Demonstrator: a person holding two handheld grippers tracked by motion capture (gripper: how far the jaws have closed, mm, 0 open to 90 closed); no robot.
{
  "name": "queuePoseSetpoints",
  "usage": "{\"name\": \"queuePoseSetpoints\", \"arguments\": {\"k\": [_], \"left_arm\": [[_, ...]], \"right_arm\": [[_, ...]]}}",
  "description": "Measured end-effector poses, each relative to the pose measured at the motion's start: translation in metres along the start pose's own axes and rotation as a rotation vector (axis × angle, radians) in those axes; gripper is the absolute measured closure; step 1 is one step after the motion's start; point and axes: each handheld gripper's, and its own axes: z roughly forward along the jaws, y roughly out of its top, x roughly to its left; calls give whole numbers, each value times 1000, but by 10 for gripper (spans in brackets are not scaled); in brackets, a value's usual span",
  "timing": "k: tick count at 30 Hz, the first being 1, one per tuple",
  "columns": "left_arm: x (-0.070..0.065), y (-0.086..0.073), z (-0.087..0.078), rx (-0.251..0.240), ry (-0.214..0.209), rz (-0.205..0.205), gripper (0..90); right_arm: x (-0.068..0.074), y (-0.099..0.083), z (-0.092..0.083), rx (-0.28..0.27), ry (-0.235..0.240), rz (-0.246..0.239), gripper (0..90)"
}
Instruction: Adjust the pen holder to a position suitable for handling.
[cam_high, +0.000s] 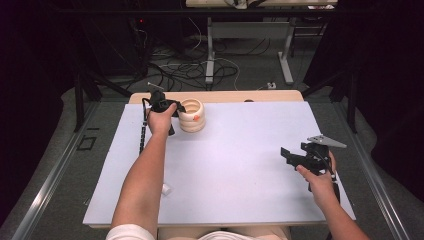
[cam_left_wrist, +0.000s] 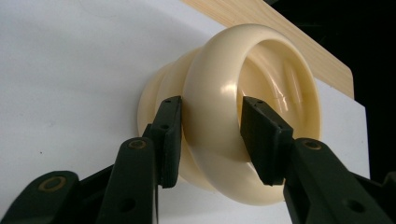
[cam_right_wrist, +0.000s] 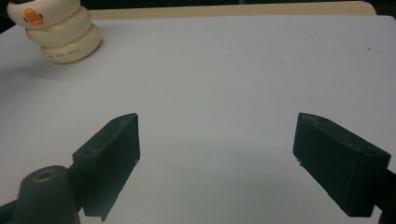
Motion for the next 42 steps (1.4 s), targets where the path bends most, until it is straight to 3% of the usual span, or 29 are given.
{"name": "queuePoseSetpoints", "arguments": {"k": [4,16,31,33,34,36,37,42], "left_arm": [[-2,-1,-1,4,-5,-11,649],[-6,-3,-3,52,1,-3,655],[-35,-26,-9,114,-30,118,655],[-39,-30,-11,119,-42,107,655],[-39,-32,-12,125,-46,130,655],[-43,-36,-13,126,-51,120,655],[-43,-37,-13,128,-47,144,655],[-49,-45,-17,149,-52,163,655]], "right_arm": [[1,0,0,0,0,7,145],[-1,0,0,-2,-2,-3,145],[2,0,0,1,5,4,145],[1,1,0,0,2,-6,145],[2,1,0,1,6,0,145],[1,1,-1,0,6,-1,145],[1,1,-1,-1,6,0,145],[1,1,-1,-5,1,-4,145]]}}
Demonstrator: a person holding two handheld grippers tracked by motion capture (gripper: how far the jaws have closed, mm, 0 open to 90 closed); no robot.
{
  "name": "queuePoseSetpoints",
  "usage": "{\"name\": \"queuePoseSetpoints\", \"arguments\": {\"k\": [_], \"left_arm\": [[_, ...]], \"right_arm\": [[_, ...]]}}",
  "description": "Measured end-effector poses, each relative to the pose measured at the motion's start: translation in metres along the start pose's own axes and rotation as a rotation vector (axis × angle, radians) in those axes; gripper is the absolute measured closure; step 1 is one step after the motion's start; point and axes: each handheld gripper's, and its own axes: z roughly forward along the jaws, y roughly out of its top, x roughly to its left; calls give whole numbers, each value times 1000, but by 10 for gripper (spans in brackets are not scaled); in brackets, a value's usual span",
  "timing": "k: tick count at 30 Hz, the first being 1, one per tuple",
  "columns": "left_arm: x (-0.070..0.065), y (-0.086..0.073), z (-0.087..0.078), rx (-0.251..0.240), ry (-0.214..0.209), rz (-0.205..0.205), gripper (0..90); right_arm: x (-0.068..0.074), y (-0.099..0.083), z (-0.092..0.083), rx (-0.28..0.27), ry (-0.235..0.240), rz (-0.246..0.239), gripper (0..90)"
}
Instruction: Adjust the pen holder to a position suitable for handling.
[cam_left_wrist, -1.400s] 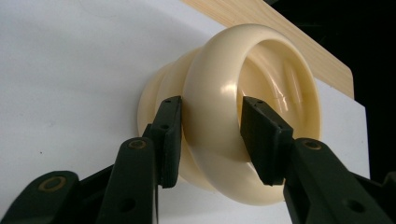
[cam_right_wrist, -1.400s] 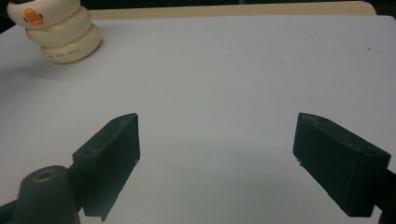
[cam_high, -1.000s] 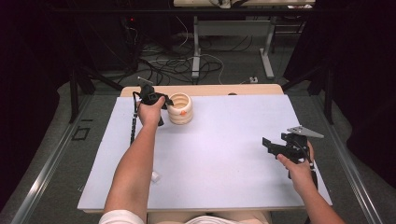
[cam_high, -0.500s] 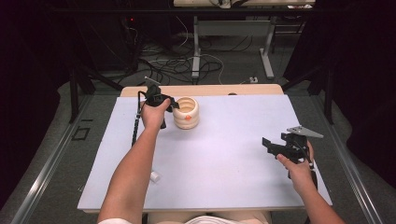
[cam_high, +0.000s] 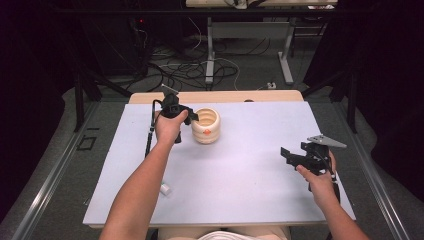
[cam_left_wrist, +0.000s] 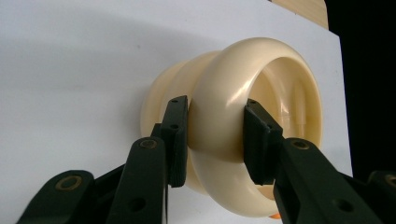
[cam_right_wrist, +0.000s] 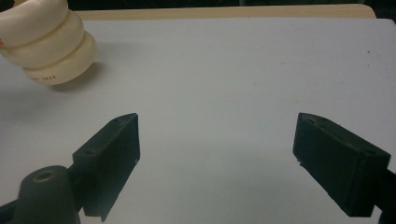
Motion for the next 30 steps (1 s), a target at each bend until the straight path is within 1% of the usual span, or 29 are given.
{"name": "queuePoseSetpoints", "arguments": {"k": [1,2,3,4,6,8,9,10,11,12,15,16,18,21,22,24,25,26,27,30], "left_arm": [[-1,-1,0,4,4,14,656],[-5,-5,0,17,-4,20,656],[-5,-5,0,17,-4,20,656],[-7,-7,0,21,-5,35,656],[-11,-12,1,31,-20,32,656],[-14,-16,3,45,-27,37,656],[-15,-18,4,53,-27,52,656],[-18,-22,6,71,-27,59,656],[-18,-22,6,71,-27,59,656],[-20,-23,7,89,-23,69,656],[-24,-28,9,105,-14,89,656],[-25,-29,9,113,-12,98,656],[-27,-31,10,125,-14,109,656],[-31,-37,13,151,-26,113,656],[-31,-37,13,151,-26,113,656],[-34,-40,15,162,-30,132,656],[-35,-41,16,164,-31,126,656],[-36,-42,16,173,-32,131,656],[-36,-44,17,177,-33,139,656],[-37,-47,19,189,-32,139,656]], "right_arm": [[0,0,0,0,0,-4,145],[0,0,0,1,1,0,145],[0,0,0,1,1,0,145],[0,0,0,0,1,-4,145],[0,1,0,0,1,-11,145],[0,1,0,-2,1,-10,145],[0,1,0,-3,2,-8,145],[-1,1,0,-3,4,-9,145],[-1,1,0,-3,4,-9,145],[0,1,0,-2,3,-7,145],[0,1,0,-5,8,-7,145],[0,1,-1,-3,7,2,145],[0,1,-1,-3,4,0,145],[0,1,-1,0,11,13,145],[0,1,-1,0,11,13,145],[0,1,-1,-1,12,10,145],[0,1,-2,-1,11,11,145],[-1,1,-2,-3,7,1,145],[-1,1,-2,-3,7,1,145],[-1,2,-2,-4,8,-2,145]]}}
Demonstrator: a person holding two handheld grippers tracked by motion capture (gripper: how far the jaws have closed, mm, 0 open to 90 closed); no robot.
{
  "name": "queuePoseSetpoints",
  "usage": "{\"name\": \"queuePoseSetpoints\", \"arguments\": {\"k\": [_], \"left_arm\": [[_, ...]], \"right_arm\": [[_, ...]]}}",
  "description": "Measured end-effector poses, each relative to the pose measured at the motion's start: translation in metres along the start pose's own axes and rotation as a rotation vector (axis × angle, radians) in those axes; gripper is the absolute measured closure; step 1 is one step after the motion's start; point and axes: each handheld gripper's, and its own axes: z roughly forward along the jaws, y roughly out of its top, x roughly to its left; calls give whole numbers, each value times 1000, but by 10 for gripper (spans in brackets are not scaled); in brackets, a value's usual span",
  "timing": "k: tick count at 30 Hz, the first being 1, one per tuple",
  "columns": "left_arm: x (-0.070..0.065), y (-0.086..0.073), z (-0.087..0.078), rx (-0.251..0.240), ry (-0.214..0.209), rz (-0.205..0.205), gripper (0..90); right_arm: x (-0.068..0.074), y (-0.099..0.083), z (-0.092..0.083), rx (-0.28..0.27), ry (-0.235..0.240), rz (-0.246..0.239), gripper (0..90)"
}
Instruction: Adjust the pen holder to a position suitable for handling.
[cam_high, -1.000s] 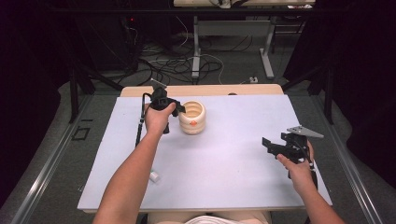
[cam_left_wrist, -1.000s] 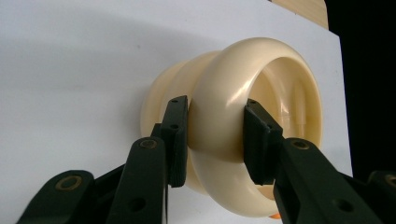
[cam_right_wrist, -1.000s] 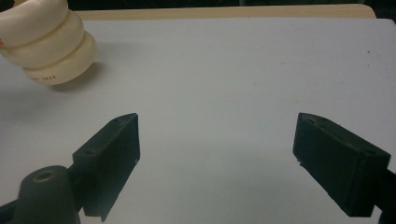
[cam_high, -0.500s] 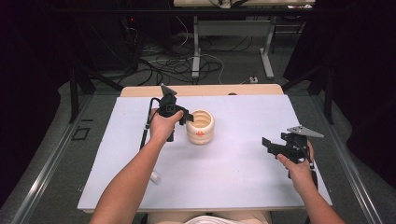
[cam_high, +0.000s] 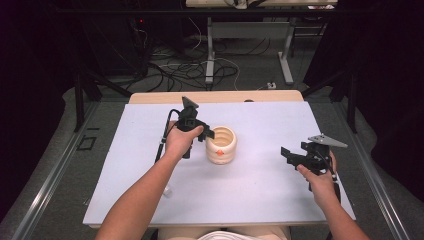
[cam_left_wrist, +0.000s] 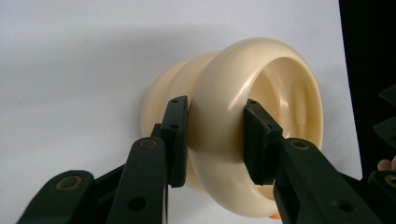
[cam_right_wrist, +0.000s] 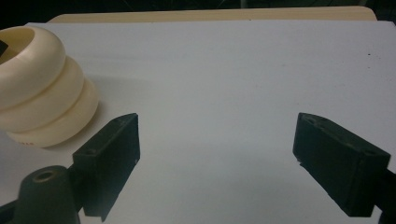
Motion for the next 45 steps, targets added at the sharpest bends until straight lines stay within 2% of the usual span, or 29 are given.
{"name": "queuePoseSetpoints", "arguments": {"k": [2,5,8,9,11,19,23,24,25,30,31,32,39,43,44,45], "left_arm": [[1,-1,2,17,6,3,655],[3,-2,5,17,6,3,656],[7,-3,5,10,-5,-14,658],[9,-3,5,12,-7,-9,658],[11,-3,6,7,-16,-28,657],[11,-4,5,0,-11,-6,649],[10,-5,3,-6,-12,16,607],[9,-5,2,-15,-18,12,590],[9,-6,1,-24,-13,30,590],[5,-10,-12,-89,-15,61,529],[6,-11,-15,-98,-14,83,522],[5,-13,-19,-108,-15,85,522],[10,-21,-41,-184,-6,165,472],[14,-27,-51,-243,8,167,441],[15,-29,-54,-248,10,172,430],[16,-30,-56,-258,9,177,423]], "right_arm": [[1,0,0,5,4,17,145],[0,0,0,3,1,5,145],[0,0,0,1,-1,2,145],[0,0,0,3,0,6,145],[0,0,0,4,3,10,145],[1,0,1,6,6,8,145],[1,0,2,5,9,7,145],[0,0,2,4,8,4,145],[0,0,2,4,8,4,145],[1,0,0,4,12,6,145],[0,0,0,1,10,-3,145],[0,0,0,1,10,-3,145],[0,1,0,1,6,-1,145],[0,0,1,-13,-1,0,145],[0,1,0,2,5,1,145],[0,0,1,-13,-1,3,145]]}}
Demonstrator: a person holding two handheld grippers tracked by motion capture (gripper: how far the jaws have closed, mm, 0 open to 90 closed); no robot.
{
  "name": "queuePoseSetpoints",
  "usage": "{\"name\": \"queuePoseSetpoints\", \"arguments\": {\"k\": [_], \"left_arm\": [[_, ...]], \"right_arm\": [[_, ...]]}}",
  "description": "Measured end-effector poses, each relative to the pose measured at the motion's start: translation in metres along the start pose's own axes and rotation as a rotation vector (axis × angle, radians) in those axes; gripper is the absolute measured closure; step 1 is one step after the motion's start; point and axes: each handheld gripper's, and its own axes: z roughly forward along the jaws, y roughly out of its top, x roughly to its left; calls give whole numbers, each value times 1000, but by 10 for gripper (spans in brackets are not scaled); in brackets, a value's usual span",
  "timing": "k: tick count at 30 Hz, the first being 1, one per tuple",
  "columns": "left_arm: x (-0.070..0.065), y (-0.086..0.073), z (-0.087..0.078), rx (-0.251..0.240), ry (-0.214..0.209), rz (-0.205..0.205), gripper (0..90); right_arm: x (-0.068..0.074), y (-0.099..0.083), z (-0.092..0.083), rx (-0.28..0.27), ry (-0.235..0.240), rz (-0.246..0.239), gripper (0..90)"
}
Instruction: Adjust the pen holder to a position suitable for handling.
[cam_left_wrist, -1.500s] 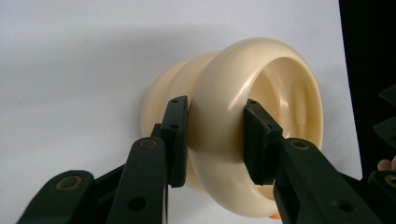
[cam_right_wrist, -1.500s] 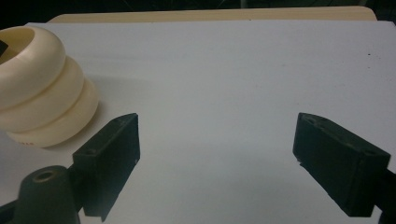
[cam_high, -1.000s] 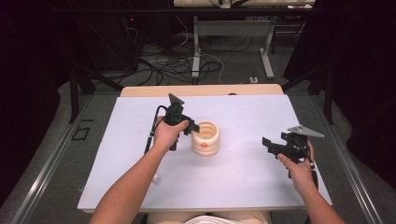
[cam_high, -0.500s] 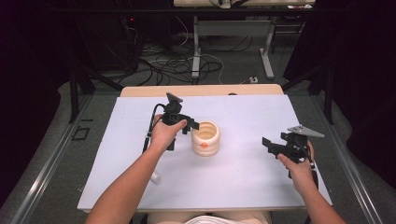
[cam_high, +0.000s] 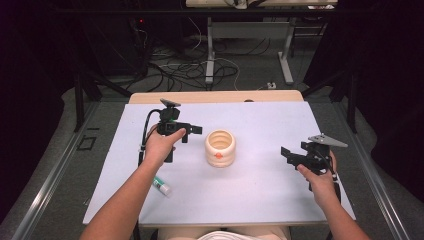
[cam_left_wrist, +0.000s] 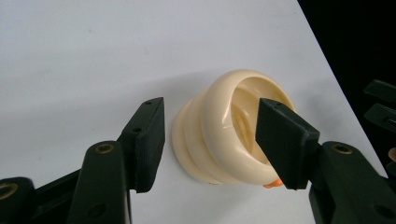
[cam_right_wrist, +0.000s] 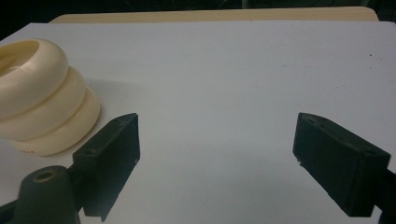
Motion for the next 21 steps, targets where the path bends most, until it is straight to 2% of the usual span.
{"name": "queuePoseSetpoints", "arguments": {"k": [3,8,9,12,16,17,19,21], "left_arm": [[2,-3,-7,-11,14,11,406],[6,-8,-19,-22,21,54,366],[6,-9,-21,-33,30,44,359],[8,-12,-30,-34,49,80,350],[10,-13,-36,-45,65,106,330],[11,-14,-38,-38,68,124,321],[13,-16,-40,-58,70,169,300],[15,-18,-44,-66,86,187,290]], "right_arm": [[0,0,-1,11,4,3,145],[0,1,-1,9,7,5,145],[0,1,-1,7,7,7,145],[1,0,-1,10,3,4,145],[1,1,-1,8,7,6,145],[1,1,-1,8,7,7,145],[1,1,-1,8,6,7,145],[0,1,-1,8,6,8,145]]}}
